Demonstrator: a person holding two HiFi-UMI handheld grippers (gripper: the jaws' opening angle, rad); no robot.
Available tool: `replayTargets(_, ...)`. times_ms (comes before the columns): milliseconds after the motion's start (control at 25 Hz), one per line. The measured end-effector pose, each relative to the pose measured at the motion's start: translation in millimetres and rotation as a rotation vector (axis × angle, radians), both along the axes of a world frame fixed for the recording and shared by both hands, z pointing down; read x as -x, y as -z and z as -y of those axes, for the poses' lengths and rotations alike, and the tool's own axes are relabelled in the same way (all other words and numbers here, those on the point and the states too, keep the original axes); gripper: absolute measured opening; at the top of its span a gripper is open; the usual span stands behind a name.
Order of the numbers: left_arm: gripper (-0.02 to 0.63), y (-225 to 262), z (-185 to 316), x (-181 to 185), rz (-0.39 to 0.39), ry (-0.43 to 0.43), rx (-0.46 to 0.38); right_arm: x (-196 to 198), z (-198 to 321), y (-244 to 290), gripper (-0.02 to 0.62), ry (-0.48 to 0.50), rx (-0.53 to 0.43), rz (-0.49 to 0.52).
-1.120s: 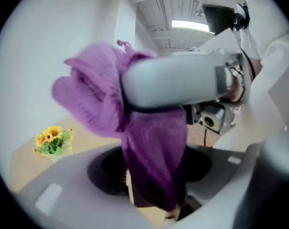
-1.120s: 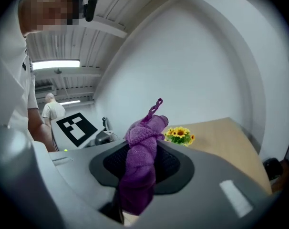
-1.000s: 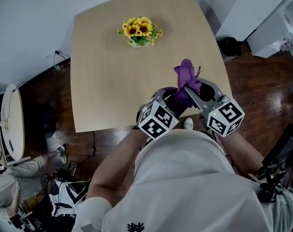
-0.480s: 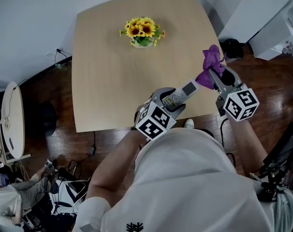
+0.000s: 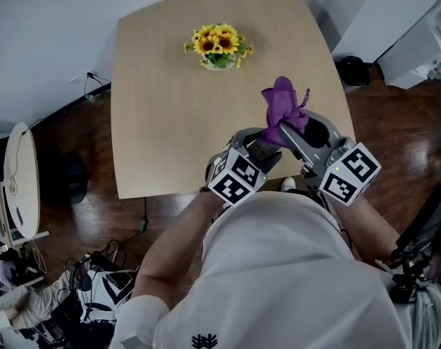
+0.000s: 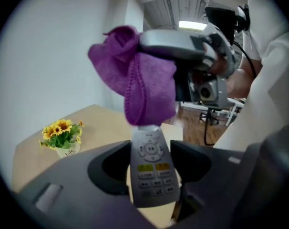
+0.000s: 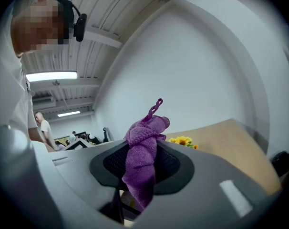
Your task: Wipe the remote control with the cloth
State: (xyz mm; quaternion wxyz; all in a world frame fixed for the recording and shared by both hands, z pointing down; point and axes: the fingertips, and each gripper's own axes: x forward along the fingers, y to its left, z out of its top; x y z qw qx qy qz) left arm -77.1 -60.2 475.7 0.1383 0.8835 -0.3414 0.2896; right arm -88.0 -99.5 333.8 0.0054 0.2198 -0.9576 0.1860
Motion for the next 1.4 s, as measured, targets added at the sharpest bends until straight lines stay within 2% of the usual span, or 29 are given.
replayTargets(120,0.276,4,2,0,0.005,0.002,-0.013,26,-18,-9,0.124,0.065,0.098,0.054)
replayTargets(240,0.276,3,-1,8,0.011,0.007,-0.023,36,-22,-27,0.124,0.054,0.158,0.062)
replayTargets(440,0.276,5,-9,25,0.022,0.023,-0.019,19,6,-44,0.124,-0.05,0.102,0.002)
replayTargets(760,0.276,2,-15,39,0.025,0.042,-0.006,-27,51,-51,0.124,-0.199,0.074,-0.019)
replayTargets(1000,0.276,-2,-13,44,0.005,0.075,0.001,-58,68,-56,0.124,-0.269,0.044,-0.063)
replayTargets(1160,0.276,-12,-4,60,-0.039,0.202,0.055,-70,68,-66,0.124,-0.273,0.052,-0.089)
replayTargets(1280,0.276,-27,4,76,-0.11,0.359,0.15,-77,63,-73,0.124,-0.259,0.084,-0.104)
replayTargets(1400,0.276,-52,10,104,-0.112,0.524,0.201,-80,56,-81,0.124,-0.237,0.112,-0.122)
